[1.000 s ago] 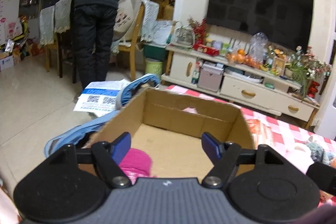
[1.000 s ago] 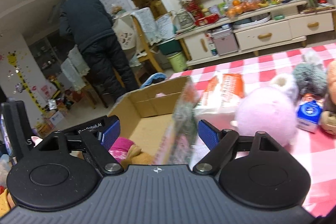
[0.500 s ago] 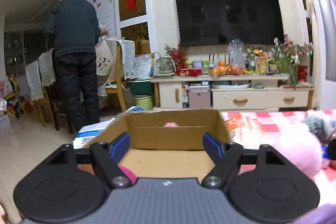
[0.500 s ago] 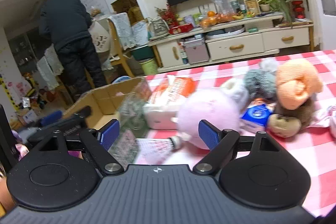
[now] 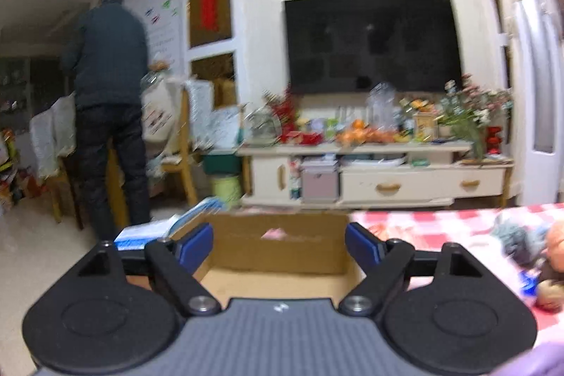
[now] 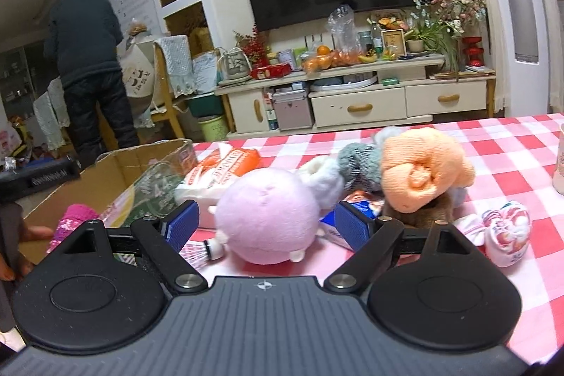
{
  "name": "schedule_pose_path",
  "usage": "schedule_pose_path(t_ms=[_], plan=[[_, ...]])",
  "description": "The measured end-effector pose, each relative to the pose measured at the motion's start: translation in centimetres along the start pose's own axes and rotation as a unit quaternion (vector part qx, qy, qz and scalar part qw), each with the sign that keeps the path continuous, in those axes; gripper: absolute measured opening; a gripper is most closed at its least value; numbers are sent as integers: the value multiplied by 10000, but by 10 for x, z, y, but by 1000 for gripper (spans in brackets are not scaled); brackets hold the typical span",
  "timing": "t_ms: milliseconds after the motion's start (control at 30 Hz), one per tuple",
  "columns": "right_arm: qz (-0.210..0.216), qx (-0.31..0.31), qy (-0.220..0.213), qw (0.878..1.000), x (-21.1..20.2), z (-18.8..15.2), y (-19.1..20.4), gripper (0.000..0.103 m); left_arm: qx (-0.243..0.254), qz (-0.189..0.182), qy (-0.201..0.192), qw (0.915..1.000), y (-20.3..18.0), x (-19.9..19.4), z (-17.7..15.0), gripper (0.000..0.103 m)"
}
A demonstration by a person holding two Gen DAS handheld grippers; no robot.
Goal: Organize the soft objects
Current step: 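Move both open tools back over the plush pile on the table, then grasp the orange towel plush with the left tool while the right tool grasps the floral egg plush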
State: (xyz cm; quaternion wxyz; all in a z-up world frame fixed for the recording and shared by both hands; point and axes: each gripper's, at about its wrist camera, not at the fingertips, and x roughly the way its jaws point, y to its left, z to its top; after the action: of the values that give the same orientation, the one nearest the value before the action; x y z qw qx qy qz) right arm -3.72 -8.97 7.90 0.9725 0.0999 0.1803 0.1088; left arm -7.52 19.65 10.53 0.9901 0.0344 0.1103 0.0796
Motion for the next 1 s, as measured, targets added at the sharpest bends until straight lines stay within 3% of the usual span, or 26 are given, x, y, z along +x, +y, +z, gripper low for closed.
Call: schedule_pose_path(t_ms=[133, 233, 600, 867, 1000], plan=[[-196, -101, -102, 9997, -6, -2, -2, 103, 33, -453, -50, 9990, -21, -6, 10, 84], [-322, -138, -207, 9992, -10, -1, -7, 103, 96, -684, -14, 9976, -39, -9, 13, 92], [-590, 235, -330, 9974, -27, -2, -38, 103, 669, -1094, 110, 9917, -95, -18, 5, 94], [-980, 393, -406, 9936, -40, -2, -63, 103, 720, -1175, 727, 9878, -116, -12, -12, 95], [-1174, 342, -420, 9916, -46, -4, -72, 103, 481, -1411, 905, 9847, -125, -9, -9, 94]])
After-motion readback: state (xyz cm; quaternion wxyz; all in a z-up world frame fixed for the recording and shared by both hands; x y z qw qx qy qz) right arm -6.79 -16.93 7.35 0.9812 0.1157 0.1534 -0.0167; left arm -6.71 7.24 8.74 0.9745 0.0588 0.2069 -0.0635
